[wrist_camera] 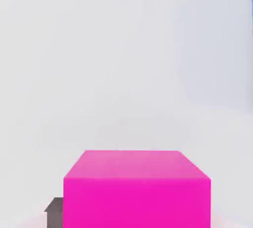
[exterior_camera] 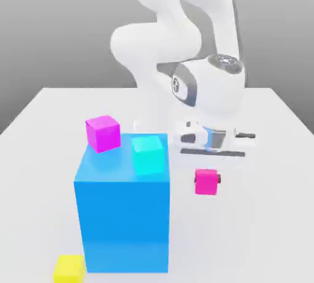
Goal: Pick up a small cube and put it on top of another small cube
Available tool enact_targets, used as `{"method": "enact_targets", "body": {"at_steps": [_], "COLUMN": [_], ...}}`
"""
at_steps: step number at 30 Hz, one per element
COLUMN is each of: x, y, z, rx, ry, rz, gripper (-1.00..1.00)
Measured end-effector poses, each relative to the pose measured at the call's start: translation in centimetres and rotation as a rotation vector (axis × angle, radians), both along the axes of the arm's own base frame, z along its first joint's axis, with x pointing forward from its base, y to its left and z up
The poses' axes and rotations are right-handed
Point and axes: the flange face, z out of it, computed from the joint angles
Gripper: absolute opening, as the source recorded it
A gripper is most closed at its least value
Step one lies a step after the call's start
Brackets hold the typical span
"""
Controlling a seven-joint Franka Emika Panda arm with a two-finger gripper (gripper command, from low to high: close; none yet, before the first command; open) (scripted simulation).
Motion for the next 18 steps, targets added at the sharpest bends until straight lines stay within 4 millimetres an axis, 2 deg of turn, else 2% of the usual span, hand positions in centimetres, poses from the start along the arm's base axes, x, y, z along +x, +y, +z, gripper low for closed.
{"method": "enact_targets", "body": {"at_steps": [6,14,16,18], "x": [3.5,7.4,9.5,11.7], "y": [0.3,-0.1,-1.8,-4.7], "z": [3.0,9.1,12.5,17.1], "rx": [-0.049,-0.089,-0.069,-0.034], "ry": [0.089,0.221,0.204,0.156], "rz": [0.197,0.419,0.377,0.286], "gripper": [-1.00,-1.00,-1.00,-1.00]}}
